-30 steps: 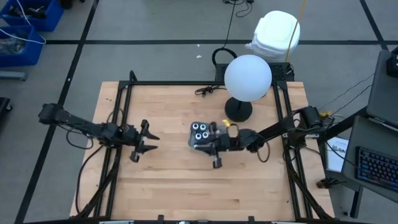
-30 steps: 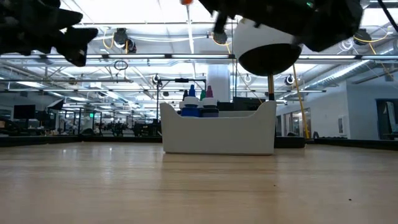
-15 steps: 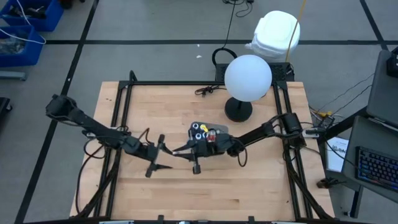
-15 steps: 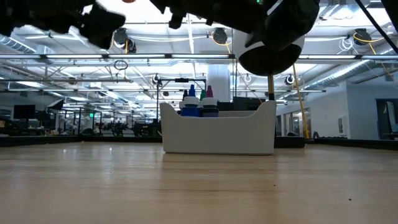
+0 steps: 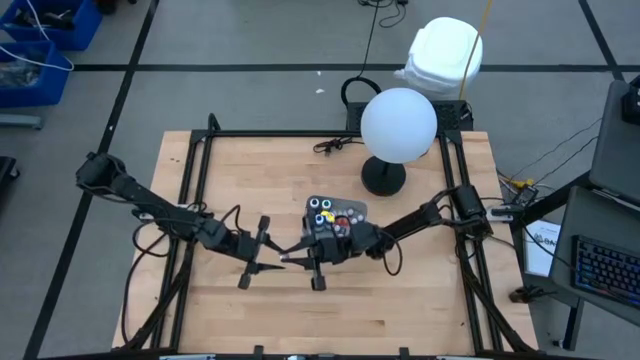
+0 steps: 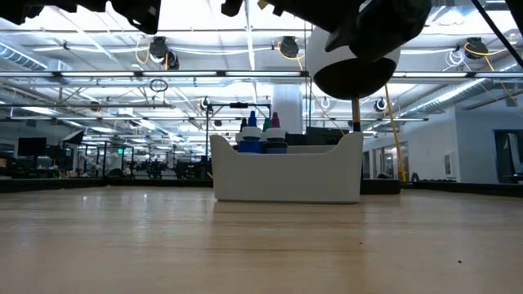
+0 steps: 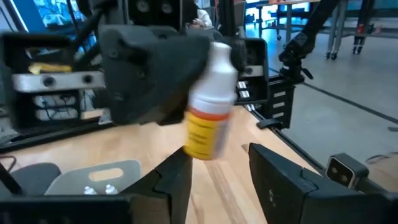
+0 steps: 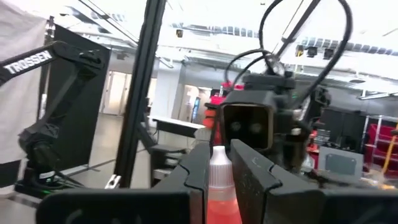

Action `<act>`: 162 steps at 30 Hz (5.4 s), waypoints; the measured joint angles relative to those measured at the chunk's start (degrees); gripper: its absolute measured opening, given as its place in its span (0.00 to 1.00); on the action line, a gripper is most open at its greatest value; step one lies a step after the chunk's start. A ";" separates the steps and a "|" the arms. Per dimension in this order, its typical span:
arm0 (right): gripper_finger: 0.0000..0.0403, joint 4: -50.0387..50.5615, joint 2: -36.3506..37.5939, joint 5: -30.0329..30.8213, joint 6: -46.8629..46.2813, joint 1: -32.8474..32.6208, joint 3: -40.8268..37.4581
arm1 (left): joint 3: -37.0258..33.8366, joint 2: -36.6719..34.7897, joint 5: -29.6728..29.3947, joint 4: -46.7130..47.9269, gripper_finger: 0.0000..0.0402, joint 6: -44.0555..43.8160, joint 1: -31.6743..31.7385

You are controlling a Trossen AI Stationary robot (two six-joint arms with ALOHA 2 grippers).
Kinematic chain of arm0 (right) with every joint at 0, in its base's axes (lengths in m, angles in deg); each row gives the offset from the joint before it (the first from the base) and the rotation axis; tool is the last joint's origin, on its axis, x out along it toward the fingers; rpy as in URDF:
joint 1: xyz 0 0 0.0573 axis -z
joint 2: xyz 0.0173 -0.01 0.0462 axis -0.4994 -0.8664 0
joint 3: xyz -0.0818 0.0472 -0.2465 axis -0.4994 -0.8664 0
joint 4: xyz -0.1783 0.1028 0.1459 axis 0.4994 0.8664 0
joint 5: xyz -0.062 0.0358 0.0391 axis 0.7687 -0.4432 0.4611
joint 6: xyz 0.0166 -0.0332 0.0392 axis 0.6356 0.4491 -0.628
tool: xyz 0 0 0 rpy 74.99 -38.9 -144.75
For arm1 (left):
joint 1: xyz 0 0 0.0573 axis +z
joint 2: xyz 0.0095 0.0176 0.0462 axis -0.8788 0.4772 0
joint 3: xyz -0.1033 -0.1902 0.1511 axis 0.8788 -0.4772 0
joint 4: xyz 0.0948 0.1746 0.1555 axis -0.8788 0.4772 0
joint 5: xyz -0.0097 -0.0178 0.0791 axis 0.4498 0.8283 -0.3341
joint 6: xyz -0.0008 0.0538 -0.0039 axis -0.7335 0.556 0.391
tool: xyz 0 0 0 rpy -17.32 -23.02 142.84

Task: Pick & Place food coloring
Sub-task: Put the small orange food coloring bottle into the gray bin

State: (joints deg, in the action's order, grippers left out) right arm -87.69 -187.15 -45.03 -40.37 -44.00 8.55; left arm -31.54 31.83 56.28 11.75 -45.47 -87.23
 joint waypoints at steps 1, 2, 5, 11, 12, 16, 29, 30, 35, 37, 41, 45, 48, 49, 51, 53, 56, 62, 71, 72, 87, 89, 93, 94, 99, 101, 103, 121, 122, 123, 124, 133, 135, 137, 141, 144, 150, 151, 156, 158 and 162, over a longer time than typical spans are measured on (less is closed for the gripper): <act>0.09 0.08 0.00 -0.09 -0.47 -0.07 -0.02 | 0.00 0.02 -0.04 -0.32 0.40 0.51 0.00; 0.10 0.03 0.00 -0.17 -0.89 -0.11 -0.02 | 0.00 0.02 -0.07 -0.59 0.39 1.04 0.00; 0.09 0.09 -0.02 -0.11 -1.00 -0.38 -0.05 | 0.00 0.00 -0.07 -1.30 0.39 1.90 0.00; 0.09 -0.28 -0.02 0.02 0.63 -0.86 -0.09 | 0.00 -0.02 0.88 -4.20 0.45 1.96 -0.07; 0.09 -0.37 -0.02 0.04 0.69 -0.85 -0.09 | 0.00 -0.01 1.03 -4.44 0.45 1.97 -0.07; 0.09 -0.89 -0.02 0.03 2.01 -0.82 -0.09 | 0.00 0.00 1.07 -4.76 0.46 1.97 -0.07; 0.10 -1.34 -0.02 -0.26 2.09 0.33 -0.09 | 0.00 0.00 1.06 -4.72 0.22 3.66 0.89; 0.10 -1.22 -0.02 -0.27 2.09 0.39 -0.09 | 0.00 0.00 1.13 -4.60 0.21 4.24 0.92; 0.10 -0.79 -0.02 -0.28 2.14 0.47 -0.11 | 0.00 -0.02 1.14 -3.97 0.17 4.88 0.92; 0.11 -0.47 -0.02 -0.28 2.15 0.47 -0.11 | 0.00 -0.02 1.18 -3.63 0.17 4.85 0.90; 0.17 -0.17 -0.02 -0.14 1.14 0.46 -0.13 | 0.00 -0.02 1.15 -3.38 0.16 4.41 0.92; 0.26 0.92 0.53 0.57 -1.63 0.52 -0.13 | 0.00 -0.01 -0.46 -2.95 0.16 3.89 0.90; 0.32 8.70 3.23 1.42 -3.83 0.54 -0.08 | 0.00 0.02 -0.94 -1.65 0.16 3.77 0.87; 0.34 12.36 4.55 2.35 -4.00 0.50 0.01 | 0.00 0.02 -1.09 -1.37 0.16 3.42 0.87; 0.37 21.17 7.93 5.62 -2.88 -0.23 0.10 | 0.00 0.04 -1.53 -0.72 0.16 2.87 0.95; 0.38 30.70 11.43 8.84 -1.17 -1.24 0.69 | 0.00 0.04 -1.62 0.03 0.16 2.38 0.96; 0.39 49.04 16.14 12.70 0.05 -2.87 4.37 | 0.00 0.04 -1.51 1.36 0.16 1.57 1.01; 0.36 78.84 17.14 18.14 3.47 -4.02 17.87 | -0.02 0.04 -1.21 3.14 0.16 1.04 1.93; 0.37 100.38 6.31 15.22 8.15 -3.53 35.32 | -0.02 0.04 -1.14 5.22 0.16 -0.48 3.62; 0.37 102.00 4.41 15.45 10.10 -3.76 37.30 | -0.02 0.04 -1.09 5.83 0.16 -0.56 3.86; 0.34 113.36 -5.60 26.18 26.78 -6.72 49.24 | -0.02 0.00 -0.87 17.88 0.16 -5.21 4.28; 0.33 113.96 -5.60 24.55 27.37 -6.72 49.24 | -0.02 0.00 -0.88 19.89 0.16 -5.87 4.24; 0.30 114.44 -5.60 22.07 27.47 -6.60 49.24 | -0.02 0.00 -0.92 20.74 0.16 -6.27 3.81; 0.29 114.42 -5.60 22.01 27.77 -6.43 49.24 | -0.02 0.00 -0.88 20.77 0.16 -6.27 3.73; 0.28 112.75 -5.60 20.82 29.23 -4.84 48.24 | -0.02 0.00 -0.96 20.95 0.16 -6.30 3.76; 0.28 112.73 -5.62 20.78 29.61 -4.33 48.19 | -0.04 0.00 -0.58 21.08 0.16 -6.29 3.74; 0.28 112.32 -6.11 20.80 30.45 -3.88 48.23 | -0.04 0.00 0.19 20.90 0.16 -6.29 3.73; 0.27 110.42 -8.31 19.50 32.40 -3.18 48.15 | -0.04 0.02 0.20 22.40 0.16 -6.12 3.52; 0.27 110.39 -8.31 19.50 32.40 -3.18 48.15 | -0.04 0.02 0.20 22.46 0.16 -6.12 3.52; 0.27 110.37 -8.31 19.50 32.40 -3.18 48.15 | -0.04 0.02 0.20 22.43 0.16 -6.12 3.52; 0.27 110.32 -8.31 19.47 32.40 -3.18 48.15 | -0.04 0.02 0.20 22.41 0.16 -6.12 3.54; 0.21 109.85 -8.31 19.42 31.91 -3.18 48.15 | -0.04 0.02 0.13 22.54 0.16 -6.25 3.54; 0.17 109.99 -8.28 19.41 31.88 -3.18 48.15 | -0.04 0.02 0.13 22.66 0.16 -6.23 3.54; 0.14 110.01 -8.28 19.31 31.75 -3.18 48.15 | -0.04 0.02 0.13 22.78 0.16 -6.23 3.54; 0.11 110.51 -8.28 19.26 31.64 -3.18 48.15 | -0.04 0.04 0.11 22.81 0.16 -6.23 3.54; 0.12 110.82 -8.28 19.28 30.66 -3.18 48.15 | -0.04 0.04 0.11 22.76 0.16 -6.08 3.54; 0.11 112.67 -7.60 19.27 28.55 -3.45 48.19 | -0.04 0.04 0.12 21.94 0.27 -6.29 3.36; 0.11 113.74 -7.31 19.26 27.86 -3.51 48.19 | -0.04 -0.07 0.11 21.76 0.31 -6.29 3.18; 0.11 119.01 -5.99 19.27 23.34 -3.97 48.17 | -0.04 -0.04 0.15 22.26 0.54 -6.34 2.32; 0.11 121.59 -5.13 19.37 21.49 -4.07 48.17 | -0.04 -0.04 0.19 23.79 0.62 -7.00 1.91; 0.11 130.30 -3.01 19.30 15.39 -4.09 48.17 | -0.04 -0.04 0.14 30.26 0.73 -10.28 0.30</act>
State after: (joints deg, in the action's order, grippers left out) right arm 42.61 -190.16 -25.73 -24.98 -48.09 56.72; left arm -31.59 31.78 56.41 42.01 -55.75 -86.93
